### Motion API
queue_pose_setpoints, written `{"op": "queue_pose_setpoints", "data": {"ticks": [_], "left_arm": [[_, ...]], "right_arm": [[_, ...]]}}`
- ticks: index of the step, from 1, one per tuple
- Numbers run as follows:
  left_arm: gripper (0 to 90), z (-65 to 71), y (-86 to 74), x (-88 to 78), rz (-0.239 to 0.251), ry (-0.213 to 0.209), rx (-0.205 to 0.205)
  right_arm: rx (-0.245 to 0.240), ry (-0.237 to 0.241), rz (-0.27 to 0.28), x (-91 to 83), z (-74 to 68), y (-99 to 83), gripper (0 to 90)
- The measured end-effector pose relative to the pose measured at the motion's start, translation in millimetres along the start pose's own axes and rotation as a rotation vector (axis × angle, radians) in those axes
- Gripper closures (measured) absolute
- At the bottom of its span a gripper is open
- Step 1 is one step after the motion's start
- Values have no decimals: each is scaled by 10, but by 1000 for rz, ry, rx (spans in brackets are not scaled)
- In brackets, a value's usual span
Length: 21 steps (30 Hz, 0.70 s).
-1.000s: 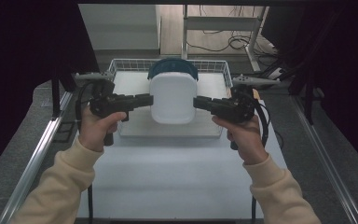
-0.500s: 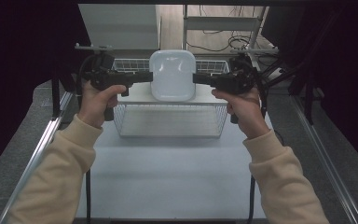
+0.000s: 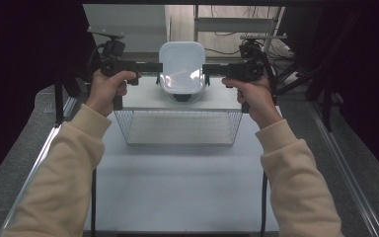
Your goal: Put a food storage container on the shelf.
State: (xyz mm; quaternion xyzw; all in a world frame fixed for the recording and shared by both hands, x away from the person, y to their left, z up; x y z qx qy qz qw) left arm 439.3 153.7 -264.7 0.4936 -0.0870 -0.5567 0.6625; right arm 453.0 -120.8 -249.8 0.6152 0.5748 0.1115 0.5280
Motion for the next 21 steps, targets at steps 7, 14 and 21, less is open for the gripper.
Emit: {"op": "queue_pose_setpoints", "data": {"ticks": [7, 14, 21], "left_arm": [[789, -67, 96, 28, 4, -4, -45], [784, -184, 198, 84, 12, -50, -127], [763, -300, 246, 133, 15, -91, -202]], "right_arm": [[62, 22, -3, 50, 93, 60, 803], [181, 66, -9, 95, 252, 141, 781], [269, 106, -7, 163, 404, 216, 765]]}}
Point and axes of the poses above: each handheld gripper's, and its own axes: x roughly forward along the jaws, y roughly out of its top, z roughly to its right, the point moved 4 cm from there along x, roughly forward along the jaws, and after that the axes turned 8 degrees about -z, right-handed, at the moved point
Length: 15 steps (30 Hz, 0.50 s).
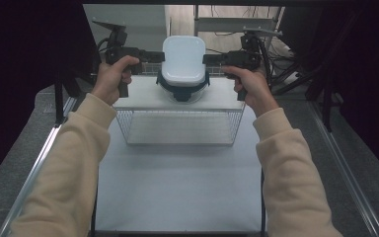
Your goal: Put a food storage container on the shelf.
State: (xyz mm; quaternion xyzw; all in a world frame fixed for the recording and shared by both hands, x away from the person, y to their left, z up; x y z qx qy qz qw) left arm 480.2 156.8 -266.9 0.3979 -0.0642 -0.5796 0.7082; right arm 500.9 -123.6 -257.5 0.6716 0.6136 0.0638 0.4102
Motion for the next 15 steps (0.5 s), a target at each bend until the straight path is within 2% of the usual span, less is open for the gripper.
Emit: {"op": "queue_pose_setpoints", "data": {"ticks": [7, 11, 15], "left_arm": [[748, -112, 57, 44, 11, -27, -61], [733, -175, 85, 73, 15, -23, -94], [722, -262, 98, 95, 21, -15, -119]], "right_arm": [[59, 6, -7, 53, 87, 89, 749], [112, 24, 0, 87, 166, 136, 745], [160, 15, 3, 158, 234, 157, 724]]}}
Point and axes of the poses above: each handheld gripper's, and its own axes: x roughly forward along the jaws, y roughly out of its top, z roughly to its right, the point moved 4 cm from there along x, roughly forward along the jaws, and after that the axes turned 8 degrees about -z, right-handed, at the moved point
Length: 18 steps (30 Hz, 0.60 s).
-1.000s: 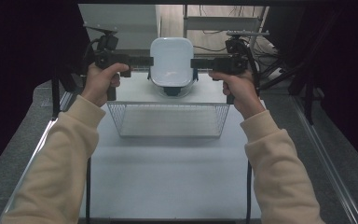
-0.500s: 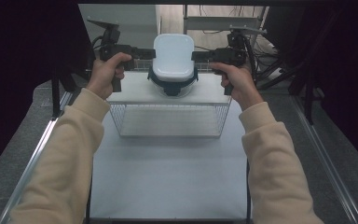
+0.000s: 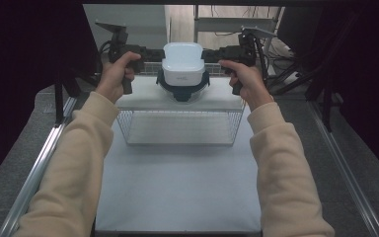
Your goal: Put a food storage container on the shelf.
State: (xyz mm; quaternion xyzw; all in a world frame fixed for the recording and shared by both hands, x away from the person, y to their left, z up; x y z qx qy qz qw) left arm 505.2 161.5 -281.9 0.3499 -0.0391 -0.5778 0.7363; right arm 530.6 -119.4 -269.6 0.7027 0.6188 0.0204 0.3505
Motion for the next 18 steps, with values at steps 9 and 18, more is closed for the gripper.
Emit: {"op": "queue_pose_setpoints", "data": {"ticks": [9, 18], "left_arm": [[537, 70, -12, 12, 52, 54, 99], [278, 306, -248, -230, 103, 198, 317]], "right_arm": [[-13, 14, 49, 0, -23, -3, 446], [-298, -105, 139, -271, -266, -196, 274]]}}
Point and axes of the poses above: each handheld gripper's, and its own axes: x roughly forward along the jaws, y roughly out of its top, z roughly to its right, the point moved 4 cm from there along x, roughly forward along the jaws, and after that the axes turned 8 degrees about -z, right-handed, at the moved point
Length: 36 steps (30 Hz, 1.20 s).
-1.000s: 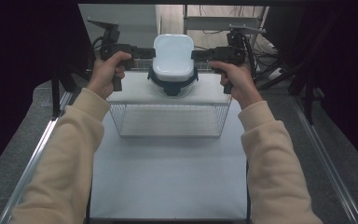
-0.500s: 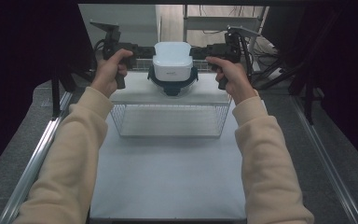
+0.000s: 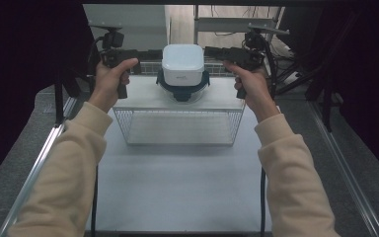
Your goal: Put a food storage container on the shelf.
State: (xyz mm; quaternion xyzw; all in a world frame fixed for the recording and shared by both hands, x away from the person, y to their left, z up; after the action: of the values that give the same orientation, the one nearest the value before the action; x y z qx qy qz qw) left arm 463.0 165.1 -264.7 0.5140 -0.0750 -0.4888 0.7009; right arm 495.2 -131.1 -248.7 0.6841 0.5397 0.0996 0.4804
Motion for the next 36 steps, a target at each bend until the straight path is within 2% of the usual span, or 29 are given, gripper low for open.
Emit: {"op": "queue_pose_setpoints", "data": {"ticks": [2, 4, 7, 10, 15, 20, 26, 29, 32, 36], "left_arm": [[273, 54, -74, -95, 12, 3, 21], [274, 124, -178, -194, 16, 17, 62], [274, 225, -332, -292, 12, 32, 122], [271, 314, -507, -362, 0, 34, 163], [265, 419, -842, -454, -3, 68, 219], [261, 423, -1258, -490, -30, 60, 217], [259, 342, -1797, -426, -83, 87, 228], [261, 278, -2055, -354, -105, 118, 222], [261, 181, -2342, -254, -135, 159, 214], [261, 72, -2565, -173, -162, 180, 192]], "right_arm": [[-61, -27, 15, -87, -42, -68, 257], [-107, -46, 13, -174, -68, -162, 245], [-158, -64, 8, -308, -90, -320, 235], [-205, -72, 6, -433, -111, -494, 231], [-257, -76, -12, -583, -144, -808, 232], [-296, -95, -29, -692, -162, -1151, 232], [-331, -119, -47, -759, -123, -1642, 232], [-325, -102, -66, -751, -52, -1900, 231], [-314, -110, -79, -720, 56, -2120, 227], [-309, -168, -111, -649, 186, -2398, 223]]}}
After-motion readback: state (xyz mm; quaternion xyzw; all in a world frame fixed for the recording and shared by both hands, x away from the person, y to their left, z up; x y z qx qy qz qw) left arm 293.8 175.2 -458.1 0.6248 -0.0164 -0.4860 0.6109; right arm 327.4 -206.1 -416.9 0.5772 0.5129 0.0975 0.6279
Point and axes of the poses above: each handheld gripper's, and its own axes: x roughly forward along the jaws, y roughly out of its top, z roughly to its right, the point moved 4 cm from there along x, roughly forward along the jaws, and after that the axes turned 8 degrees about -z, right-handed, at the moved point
